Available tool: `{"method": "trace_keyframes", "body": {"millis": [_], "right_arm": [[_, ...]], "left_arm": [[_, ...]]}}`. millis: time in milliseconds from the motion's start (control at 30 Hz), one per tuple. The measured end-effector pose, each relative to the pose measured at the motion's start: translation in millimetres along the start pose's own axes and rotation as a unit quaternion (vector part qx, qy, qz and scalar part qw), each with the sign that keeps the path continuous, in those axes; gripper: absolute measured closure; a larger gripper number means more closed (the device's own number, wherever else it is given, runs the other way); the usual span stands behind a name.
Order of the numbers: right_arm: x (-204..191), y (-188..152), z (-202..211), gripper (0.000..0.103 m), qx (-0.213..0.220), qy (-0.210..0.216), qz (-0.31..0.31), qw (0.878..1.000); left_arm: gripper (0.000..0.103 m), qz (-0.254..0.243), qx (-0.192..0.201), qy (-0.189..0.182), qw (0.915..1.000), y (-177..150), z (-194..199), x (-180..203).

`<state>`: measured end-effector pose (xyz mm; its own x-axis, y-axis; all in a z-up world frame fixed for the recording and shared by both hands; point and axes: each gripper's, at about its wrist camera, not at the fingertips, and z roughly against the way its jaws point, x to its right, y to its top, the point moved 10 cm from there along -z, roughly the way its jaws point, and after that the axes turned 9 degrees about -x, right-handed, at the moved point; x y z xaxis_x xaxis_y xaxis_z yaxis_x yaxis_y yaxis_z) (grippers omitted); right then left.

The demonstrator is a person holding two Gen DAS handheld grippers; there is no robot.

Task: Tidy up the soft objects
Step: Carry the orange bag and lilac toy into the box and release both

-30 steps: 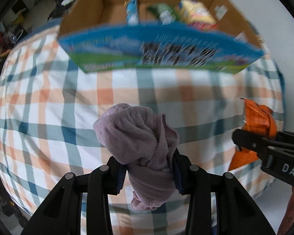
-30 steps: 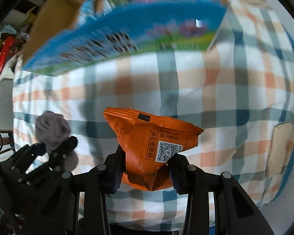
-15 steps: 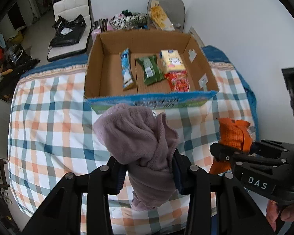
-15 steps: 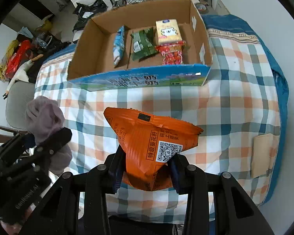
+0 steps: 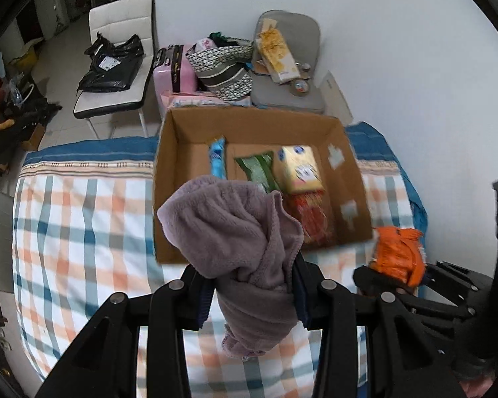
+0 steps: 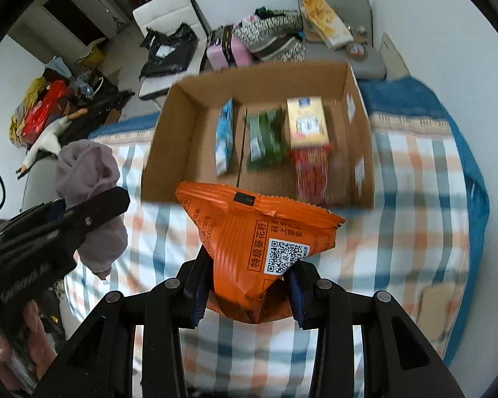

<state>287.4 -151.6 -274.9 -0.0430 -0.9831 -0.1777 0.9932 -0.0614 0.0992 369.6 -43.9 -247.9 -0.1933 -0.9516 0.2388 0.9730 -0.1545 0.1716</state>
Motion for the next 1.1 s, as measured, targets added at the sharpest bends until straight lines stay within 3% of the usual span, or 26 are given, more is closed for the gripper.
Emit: {"method": "trace_keyframes", "body": {"millis": [167, 300, 567, 1000, 1100], "right_arm": [[4, 49, -24, 0.061, -0.008, 0.001, -0.017, 1.0], [13, 80, -63, 0.061, -0.037, -0.001, -0.033, 0.999], [23, 98, -130, 0.061, -0.091, -0.012, -0.038, 0.995], [27, 91, -188, 0.059, -0.142, -0.017, -0.03, 0.989], [28, 88, -195, 0.051, -0.157, -0.024, -0.026, 0.987]], "left_arm": [[0.067, 0.017, -0.051, -0.003, 0.9985, 36, -42, -18], [0.067, 0.028, -0.101, -0.003, 0.9945, 47, -84, -28], [0.066, 0.053, -0.211, -0.028, 0.9756, 39, -170, -37], [0.064, 0.064, -0.252, -0.031, 0.9652, 20, -209, -33], [0.061, 0.072, -0.254, -0.012, 0.9644, 13, -212, -35]]}}
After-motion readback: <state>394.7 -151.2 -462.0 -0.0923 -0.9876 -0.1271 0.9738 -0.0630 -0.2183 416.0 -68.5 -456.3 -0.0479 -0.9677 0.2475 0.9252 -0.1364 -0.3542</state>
